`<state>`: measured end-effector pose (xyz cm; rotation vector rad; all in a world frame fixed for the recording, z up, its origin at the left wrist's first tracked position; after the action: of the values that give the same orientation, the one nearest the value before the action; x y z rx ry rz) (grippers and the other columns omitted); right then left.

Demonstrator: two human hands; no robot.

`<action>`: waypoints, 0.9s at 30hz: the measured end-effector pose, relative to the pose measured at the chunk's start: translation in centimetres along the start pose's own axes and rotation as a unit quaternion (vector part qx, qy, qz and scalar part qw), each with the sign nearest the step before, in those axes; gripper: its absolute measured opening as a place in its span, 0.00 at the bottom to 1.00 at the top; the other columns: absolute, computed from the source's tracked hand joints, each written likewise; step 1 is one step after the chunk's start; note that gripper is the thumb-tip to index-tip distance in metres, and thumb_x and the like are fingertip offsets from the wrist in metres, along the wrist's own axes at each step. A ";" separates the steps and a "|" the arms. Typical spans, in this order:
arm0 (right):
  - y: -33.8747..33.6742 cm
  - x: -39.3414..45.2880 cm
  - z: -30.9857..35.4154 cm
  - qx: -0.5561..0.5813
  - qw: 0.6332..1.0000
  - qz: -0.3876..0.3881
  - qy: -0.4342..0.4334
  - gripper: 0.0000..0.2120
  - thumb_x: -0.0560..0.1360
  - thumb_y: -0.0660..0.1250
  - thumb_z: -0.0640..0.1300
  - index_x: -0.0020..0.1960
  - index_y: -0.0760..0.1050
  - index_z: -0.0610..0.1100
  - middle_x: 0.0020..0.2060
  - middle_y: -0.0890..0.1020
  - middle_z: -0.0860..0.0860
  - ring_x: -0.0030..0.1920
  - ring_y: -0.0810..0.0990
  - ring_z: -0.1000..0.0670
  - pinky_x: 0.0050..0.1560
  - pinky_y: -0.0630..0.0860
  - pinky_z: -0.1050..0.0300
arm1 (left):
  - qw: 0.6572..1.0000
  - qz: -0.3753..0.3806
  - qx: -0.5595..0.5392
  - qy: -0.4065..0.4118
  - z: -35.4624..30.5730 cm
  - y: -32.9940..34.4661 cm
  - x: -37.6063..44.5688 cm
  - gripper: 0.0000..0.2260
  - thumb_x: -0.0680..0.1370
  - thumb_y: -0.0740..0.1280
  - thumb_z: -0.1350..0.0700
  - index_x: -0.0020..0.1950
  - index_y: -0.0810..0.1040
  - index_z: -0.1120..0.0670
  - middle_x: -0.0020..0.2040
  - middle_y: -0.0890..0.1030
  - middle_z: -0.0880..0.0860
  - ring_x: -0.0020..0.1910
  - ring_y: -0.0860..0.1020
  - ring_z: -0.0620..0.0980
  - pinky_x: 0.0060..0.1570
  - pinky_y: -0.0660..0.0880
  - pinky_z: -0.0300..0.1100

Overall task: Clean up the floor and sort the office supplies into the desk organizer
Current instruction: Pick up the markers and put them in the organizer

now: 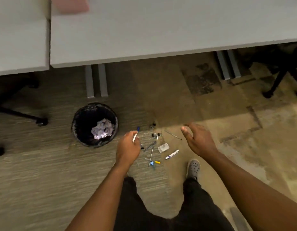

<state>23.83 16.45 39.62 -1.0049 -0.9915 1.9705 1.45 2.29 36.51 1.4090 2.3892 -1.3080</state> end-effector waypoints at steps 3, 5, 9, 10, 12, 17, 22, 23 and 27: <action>3.6 1.5 -5.7 0.024 0.998 0.057 -0.004 0.23 0.80 0.53 0.60 0.61 0.77 0.46 0.57 0.81 0.49 0.59 0.76 0.46 0.57 0.71 0.55 | 0.996 0.013 -0.035 -0.085 1.8 6.6 -1.1 0.11 0.79 0.64 0.58 0.60 0.79 0.54 0.57 0.82 0.53 0.56 0.79 0.52 0.54 0.72 0.41; 6.7 2.4 -9.5 0.042 0.995 0.089 -0.004 0.26 0.79 0.50 0.63 0.58 0.78 0.48 0.53 0.83 0.51 0.54 0.78 0.48 0.53 0.74 0.55 | 0.989 0.029 -0.042 -0.137 3.3 10.9 -1.4 0.11 0.78 0.63 0.59 0.58 0.80 0.54 0.55 0.83 0.52 0.54 0.80 0.52 0.54 0.74 0.41; 13.0 3.9 -15.7 0.051 0.990 0.126 0.038 0.16 0.79 0.58 0.57 0.53 0.79 0.49 0.48 0.83 0.53 0.48 0.80 0.49 0.46 0.75 0.56 | 0.979 0.074 -0.009 -0.188 6.4 18.4 -0.1 0.11 0.78 0.63 0.61 0.57 0.81 0.55 0.54 0.83 0.52 0.53 0.80 0.52 0.52 0.72 0.38; 14.8 4.4 -17.1 0.042 0.988 0.138 0.050 0.13 0.79 0.60 0.54 0.52 0.79 0.49 0.47 0.83 0.52 0.48 0.81 0.49 0.45 0.75 0.56 | 0.978 0.083 0.002 -0.189 7.5 20.2 0.9 0.11 0.78 0.63 0.61 0.57 0.81 0.56 0.54 0.83 0.52 0.53 0.80 0.52 0.51 0.71 0.37; 19.1 5.4 -19.9 0.019 0.985 0.161 0.066 0.09 0.78 0.62 0.50 0.50 0.80 0.48 0.46 0.83 0.51 0.48 0.81 0.48 0.45 0.76 0.55 | 0.976 0.100 0.018 -0.193 10.3 23.5 3.3 0.10 0.77 0.63 0.61 0.56 0.81 0.57 0.52 0.84 0.53 0.53 0.80 0.53 0.51 0.72 0.38; 31.7 8.7 -26.8 -0.087 0.973 0.211 0.025 0.09 0.77 0.64 0.46 0.54 0.80 0.47 0.51 0.83 0.47 0.53 0.79 0.44 0.51 0.77 0.52 | 0.975 0.086 0.107 -0.174 19.8 30.3 11.6 0.09 0.77 0.65 0.56 0.52 0.80 0.58 0.50 0.81 0.60 0.50 0.79 0.60 0.50 0.76 0.49; 44.0 12.6 -32.0 -0.217 0.936 0.264 -0.083 0.10 0.67 0.69 0.38 0.48 0.80 0.42 0.42 0.83 0.42 0.43 0.80 0.39 0.39 0.78 0.49 | 0.962 0.100 0.206 -0.150 28.6 35.6 20.2 0.13 0.76 0.66 0.58 0.59 0.77 0.61 0.57 0.77 0.62 0.56 0.77 0.62 0.55 0.73 0.49; 46.1 13.0 -32.7 -0.237 0.931 0.255 -0.107 0.10 0.68 0.64 0.38 0.48 0.80 0.41 0.42 0.82 0.42 0.42 0.80 0.38 0.38 0.78 0.48 | 0.957 0.100 0.224 -0.153 30.4 36.7 21.6 0.14 0.76 0.66 0.59 0.60 0.75 0.61 0.58 0.76 0.62 0.57 0.76 0.62 0.56 0.73 0.50; 52.2 13.8 -34.8 -0.262 0.929 0.200 -0.171 0.19 0.71 0.49 0.40 0.50 0.77 0.41 0.44 0.79 0.42 0.42 0.78 0.39 0.39 0.76 0.47 | 0.930 0.119 0.311 -0.158 36.7 40.7 25.0 0.16 0.75 0.65 0.58 0.62 0.71 0.59 0.61 0.73 0.60 0.59 0.75 0.62 0.56 0.73 0.53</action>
<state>35.14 14.69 -23.53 -1.2483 -1.6799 2.3243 5.21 2.46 -23.61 1.3992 1.6021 -2.1301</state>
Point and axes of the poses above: each hand's wrist, its own x-axis towards the middle knuckle, its own y-axis out of the palm, z = x × y, the point moved 2 cm from there along x, towards the middle knuckle
